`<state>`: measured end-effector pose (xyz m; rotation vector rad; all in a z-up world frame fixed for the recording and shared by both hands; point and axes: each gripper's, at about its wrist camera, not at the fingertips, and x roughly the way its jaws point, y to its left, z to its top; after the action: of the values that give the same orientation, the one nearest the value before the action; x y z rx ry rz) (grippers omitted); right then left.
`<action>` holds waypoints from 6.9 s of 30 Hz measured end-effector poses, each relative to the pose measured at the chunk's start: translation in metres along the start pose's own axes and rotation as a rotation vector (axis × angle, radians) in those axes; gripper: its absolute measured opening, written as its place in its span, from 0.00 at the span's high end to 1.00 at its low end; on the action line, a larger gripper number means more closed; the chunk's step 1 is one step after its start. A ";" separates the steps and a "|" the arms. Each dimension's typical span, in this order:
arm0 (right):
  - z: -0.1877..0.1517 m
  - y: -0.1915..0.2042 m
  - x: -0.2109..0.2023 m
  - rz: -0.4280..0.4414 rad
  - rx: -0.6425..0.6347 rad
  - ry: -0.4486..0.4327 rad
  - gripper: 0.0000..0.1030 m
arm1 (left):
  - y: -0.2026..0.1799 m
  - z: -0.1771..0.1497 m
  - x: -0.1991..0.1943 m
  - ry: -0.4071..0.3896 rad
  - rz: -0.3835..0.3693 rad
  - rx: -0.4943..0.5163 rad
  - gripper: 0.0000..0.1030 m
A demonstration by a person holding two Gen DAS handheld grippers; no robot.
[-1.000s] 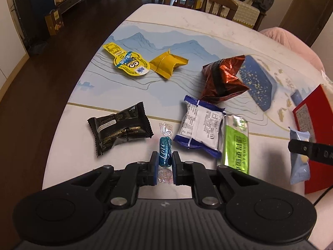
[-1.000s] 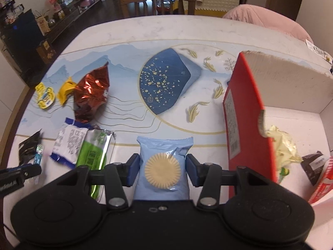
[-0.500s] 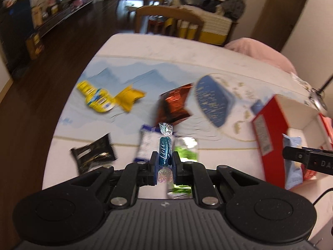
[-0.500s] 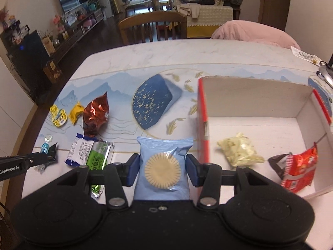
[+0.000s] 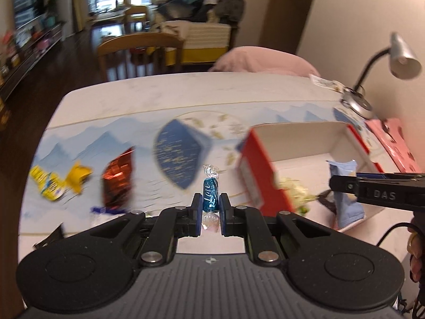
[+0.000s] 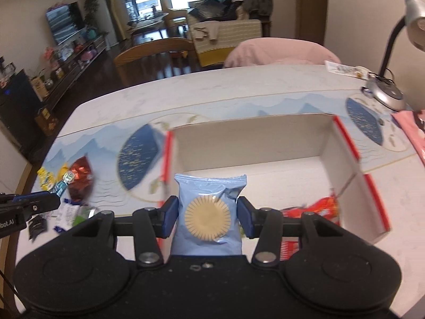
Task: Organize snacks
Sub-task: 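Carry both snacks over the red box and open both grippers to drop them, then move both tools back from the box toward the remaining snacks, then grasp the black chocolate packet with the left gripper while the right grasps the green packet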
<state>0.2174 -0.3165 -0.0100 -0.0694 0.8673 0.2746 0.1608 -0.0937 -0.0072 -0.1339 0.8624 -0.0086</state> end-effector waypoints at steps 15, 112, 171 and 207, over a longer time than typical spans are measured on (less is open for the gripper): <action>0.018 -0.092 0.025 -0.053 -0.017 0.046 0.55 | -0.110 0.026 0.057 0.070 -0.092 0.140 0.88; -0.023 0.117 0.000 0.243 -0.182 -0.007 0.00 | 0.118 -0.032 -0.044 -0.055 -0.005 -0.025 0.29; -0.083 0.242 0.141 0.122 -0.438 0.216 0.52 | 0.247 -0.089 0.076 0.297 0.015 0.193 0.53; -0.052 0.160 0.033 0.180 -0.250 0.056 0.60 | 0.179 -0.062 0.003 0.204 0.037 -0.124 0.66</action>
<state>0.1558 -0.1644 -0.0606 -0.2334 0.8932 0.5511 0.1071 0.0764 -0.0710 -0.2360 1.0696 0.0674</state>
